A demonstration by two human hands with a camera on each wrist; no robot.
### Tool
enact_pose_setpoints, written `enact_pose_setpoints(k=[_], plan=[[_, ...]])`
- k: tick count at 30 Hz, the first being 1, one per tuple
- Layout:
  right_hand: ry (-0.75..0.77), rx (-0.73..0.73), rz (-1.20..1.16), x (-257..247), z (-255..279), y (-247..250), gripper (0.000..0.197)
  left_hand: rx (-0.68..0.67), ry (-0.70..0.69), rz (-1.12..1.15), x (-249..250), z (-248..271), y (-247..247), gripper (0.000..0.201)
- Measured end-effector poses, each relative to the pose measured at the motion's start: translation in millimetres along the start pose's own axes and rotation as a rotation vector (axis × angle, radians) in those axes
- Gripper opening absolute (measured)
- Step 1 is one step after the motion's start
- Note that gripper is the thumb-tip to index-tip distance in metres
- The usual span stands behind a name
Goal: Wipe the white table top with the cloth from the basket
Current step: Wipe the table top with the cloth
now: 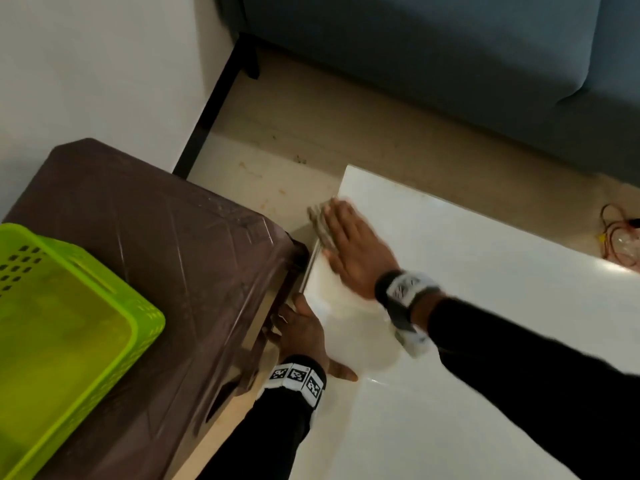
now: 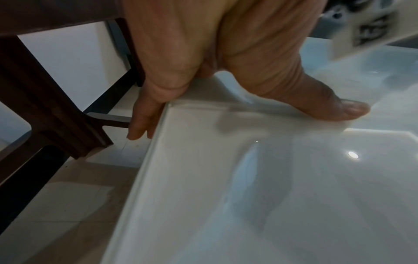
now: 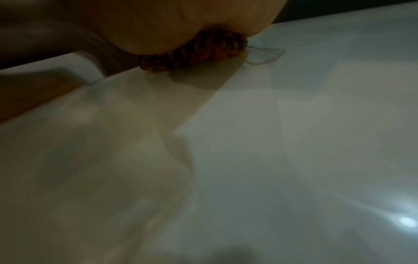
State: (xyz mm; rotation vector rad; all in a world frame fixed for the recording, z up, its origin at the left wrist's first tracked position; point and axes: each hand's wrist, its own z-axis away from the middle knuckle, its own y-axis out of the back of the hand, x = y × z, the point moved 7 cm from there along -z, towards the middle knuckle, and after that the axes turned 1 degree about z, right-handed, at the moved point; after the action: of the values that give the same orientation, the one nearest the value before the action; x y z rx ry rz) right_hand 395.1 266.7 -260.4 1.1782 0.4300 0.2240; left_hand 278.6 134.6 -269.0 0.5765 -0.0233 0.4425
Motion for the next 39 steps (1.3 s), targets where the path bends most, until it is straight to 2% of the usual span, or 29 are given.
enact_pose_setpoints(k=[3, 5, 7, 10, 13, 16, 17, 19, 21, 24, 27, 28, 30, 33, 36, 39], plan=[[-0.209, 0.065, -0.036, 35, -54, 30, 0.075, 0.000, -0.011, 0.029, 0, 0, 2, 0.169], [-0.301, 0.106, -0.075, 33, -54, 30, 0.075, -0.010, -0.011, 0.059, -1, 0, 2, 0.168], [-0.202, 0.119, -0.066, 0, -20, 15, 0.071, -0.021, -0.014, 0.099, -1, 2, 2, 0.172], [0.111, 0.046, -0.033, -56, 65, -21, 0.070, -0.045, -0.067, 0.103, -2, 3, 5, 0.181], [0.161, 0.005, -0.024, -55, 92, -36, 0.070, -0.029, -0.139, 0.114, -4, 0, 5, 0.188], [0.254, -0.025, 0.047, -40, 67, -28, 0.069, -0.019, -0.048, 0.102, -4, -1, 5, 0.188], [0.229, -0.034, 0.038, -31, 54, -23, 0.068, -0.022, -0.014, 0.071, -3, 1, 3, 0.185], [0.072, -0.011, -0.021, -10, 17, -3, 0.067, 0.001, 0.023, 0.000, -2, 2, 7, 0.184], [-0.091, 0.046, -0.065, 14, -16, 16, 0.068, 0.018, 0.035, -0.059, 1, 2, 9, 0.190], [-0.163, 0.078, -0.039, 32, -39, 31, 0.070, 0.063, 0.004, -0.101, 8, 2, 4, 0.198], [-0.117, 0.078, -0.040, 39, -41, 31, 0.070, 0.197, -0.123, -0.323, 31, 17, 7, 0.194], [-0.104, 0.064, -0.047, 38, -41, 30, 0.070, 0.205, -0.180, -0.373, 39, 22, 4, 0.192], [-0.116, 0.061, -0.055, 56, -31, 34, 0.070, 0.197, -0.276, -0.443, 70, 35, -16, 0.190], [-0.256, 0.083, -0.118, 112, 3, 35, 0.070, 0.157, -0.308, -0.472, 110, 45, -49, 0.190], [-0.382, 0.110, -0.148, 196, 77, 28, 0.069, 0.166, -0.348, -0.537, 169, 57, -91, 0.191], [-0.473, 0.144, -0.130, 291, 173, 17, 0.069, 0.127, -0.365, -0.581, 239, 75, -145, 0.193]])
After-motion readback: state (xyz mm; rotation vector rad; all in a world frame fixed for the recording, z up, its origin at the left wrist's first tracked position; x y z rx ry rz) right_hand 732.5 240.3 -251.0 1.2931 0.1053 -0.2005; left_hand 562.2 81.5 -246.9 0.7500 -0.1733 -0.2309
